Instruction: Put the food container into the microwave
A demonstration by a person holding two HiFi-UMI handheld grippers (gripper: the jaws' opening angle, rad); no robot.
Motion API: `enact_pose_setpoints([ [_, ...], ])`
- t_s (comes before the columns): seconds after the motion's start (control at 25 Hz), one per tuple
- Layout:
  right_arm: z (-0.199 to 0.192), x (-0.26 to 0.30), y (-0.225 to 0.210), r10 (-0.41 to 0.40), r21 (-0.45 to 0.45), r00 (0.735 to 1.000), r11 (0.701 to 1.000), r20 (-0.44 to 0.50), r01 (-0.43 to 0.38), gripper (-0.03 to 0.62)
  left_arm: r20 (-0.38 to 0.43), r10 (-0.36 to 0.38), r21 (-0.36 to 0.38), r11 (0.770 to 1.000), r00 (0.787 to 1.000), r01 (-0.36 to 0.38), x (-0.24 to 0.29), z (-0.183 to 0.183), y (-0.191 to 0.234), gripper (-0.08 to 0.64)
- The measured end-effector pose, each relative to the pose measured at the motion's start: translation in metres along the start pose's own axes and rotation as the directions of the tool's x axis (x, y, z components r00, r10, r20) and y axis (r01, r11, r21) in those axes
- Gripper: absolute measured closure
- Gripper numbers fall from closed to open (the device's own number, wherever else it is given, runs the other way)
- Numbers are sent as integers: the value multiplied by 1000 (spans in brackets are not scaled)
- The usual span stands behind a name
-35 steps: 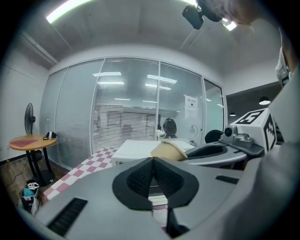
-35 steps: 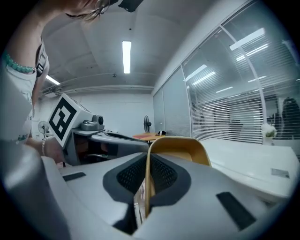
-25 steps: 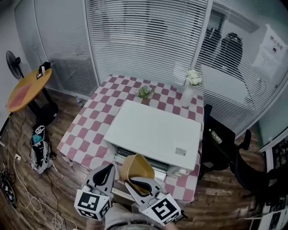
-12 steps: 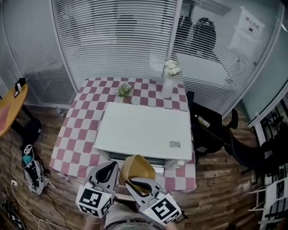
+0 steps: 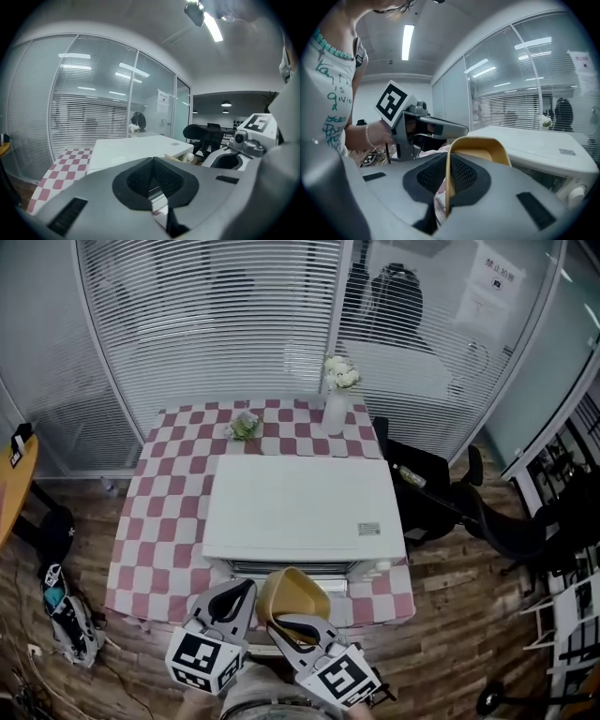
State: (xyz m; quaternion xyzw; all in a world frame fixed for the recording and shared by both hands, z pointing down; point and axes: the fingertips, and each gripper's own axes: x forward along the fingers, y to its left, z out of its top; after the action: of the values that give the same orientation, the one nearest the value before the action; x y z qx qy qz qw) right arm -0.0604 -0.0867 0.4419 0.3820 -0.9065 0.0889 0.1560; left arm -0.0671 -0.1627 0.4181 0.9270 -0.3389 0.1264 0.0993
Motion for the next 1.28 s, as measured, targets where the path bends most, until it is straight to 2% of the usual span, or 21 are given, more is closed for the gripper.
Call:
enact_pose_setpoints([
  [0.32,-23,7,-4,-19,1,997,1000,-72,19,583,-17,-30,-14,999,999,30,2,-7,-1,546],
  [0.56,-42,17,-10,1,-3,994,1000,-114,-1,583,-34,-23,-28,999,999,22,0,-14,0,546],
  [0.96,-70,43,-23,49,-53,981,997,-186,-59,583,-55,25,-55,998,998,-28,-7,-23,11,546],
  [1.28,-82,56,-39,45,-121,963,989,-267,-80,583,-57,71,-79,994,996,-76,-8,-25,25,546],
])
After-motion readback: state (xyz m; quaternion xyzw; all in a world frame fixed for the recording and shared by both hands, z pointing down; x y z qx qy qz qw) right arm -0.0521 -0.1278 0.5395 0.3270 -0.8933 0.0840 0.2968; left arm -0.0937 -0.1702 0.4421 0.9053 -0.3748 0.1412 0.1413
